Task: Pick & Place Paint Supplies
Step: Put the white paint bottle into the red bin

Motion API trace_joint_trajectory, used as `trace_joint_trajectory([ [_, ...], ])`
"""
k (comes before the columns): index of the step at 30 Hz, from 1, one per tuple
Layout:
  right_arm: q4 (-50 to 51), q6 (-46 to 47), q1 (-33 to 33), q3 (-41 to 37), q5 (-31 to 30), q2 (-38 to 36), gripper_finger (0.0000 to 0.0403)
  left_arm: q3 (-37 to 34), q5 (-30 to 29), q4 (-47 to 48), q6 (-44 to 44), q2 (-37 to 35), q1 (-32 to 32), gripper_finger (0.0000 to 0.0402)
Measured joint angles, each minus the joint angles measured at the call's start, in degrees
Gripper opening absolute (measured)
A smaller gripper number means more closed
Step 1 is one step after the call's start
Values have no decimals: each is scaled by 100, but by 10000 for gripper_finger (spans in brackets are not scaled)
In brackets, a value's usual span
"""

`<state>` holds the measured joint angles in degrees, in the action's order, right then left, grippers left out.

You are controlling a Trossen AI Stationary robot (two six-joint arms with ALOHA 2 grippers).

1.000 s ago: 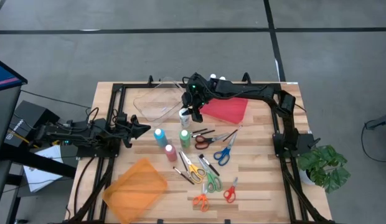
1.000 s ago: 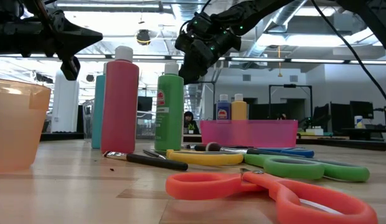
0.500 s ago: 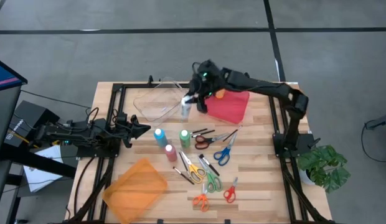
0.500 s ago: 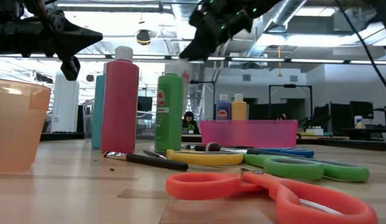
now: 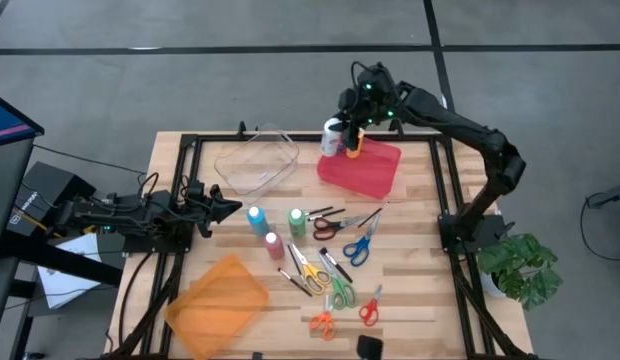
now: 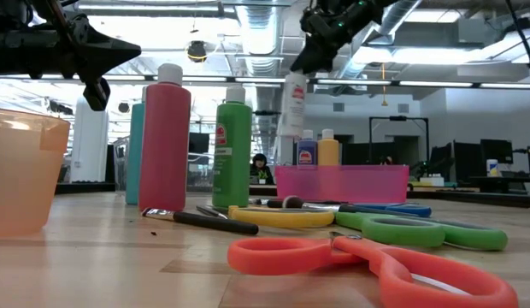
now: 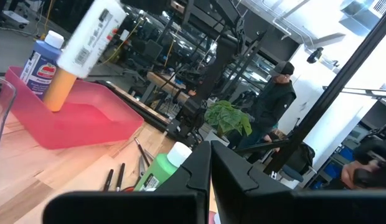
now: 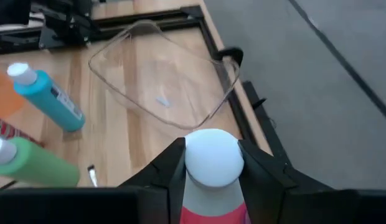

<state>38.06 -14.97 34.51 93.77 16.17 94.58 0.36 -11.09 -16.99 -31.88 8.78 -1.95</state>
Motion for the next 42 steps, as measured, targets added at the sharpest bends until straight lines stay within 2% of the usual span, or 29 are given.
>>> trace_joint_trajectory([
  [5, -448, 182, 169, -913, -21, -650, 116, -1, 0, 0, 3, 0, -1, 6],
  [10, -1233, 496, 226, -2100, -638, -1341, 116, 0, -58, 0, 5, 0, -1, 6],
  [15, -1689, 946, 59, -2681, -1017, -1321, 117, 0, -243, 0, 7, 1, -1, 6],
  [24, -2403, 1040, -300, -2775, -1815, -424, 117, 0, -275, 2, 7, 2, 1, 6],
  [33, -2752, 1057, -246, -2772, -1813, 37, 117, 0, -293, 1, 4, 0, -1, 6],
  [42, -2896, 1053, -142, -2770, -1811, 40, 117, 0, -307, 1, 4, 0, 0, 6],
])
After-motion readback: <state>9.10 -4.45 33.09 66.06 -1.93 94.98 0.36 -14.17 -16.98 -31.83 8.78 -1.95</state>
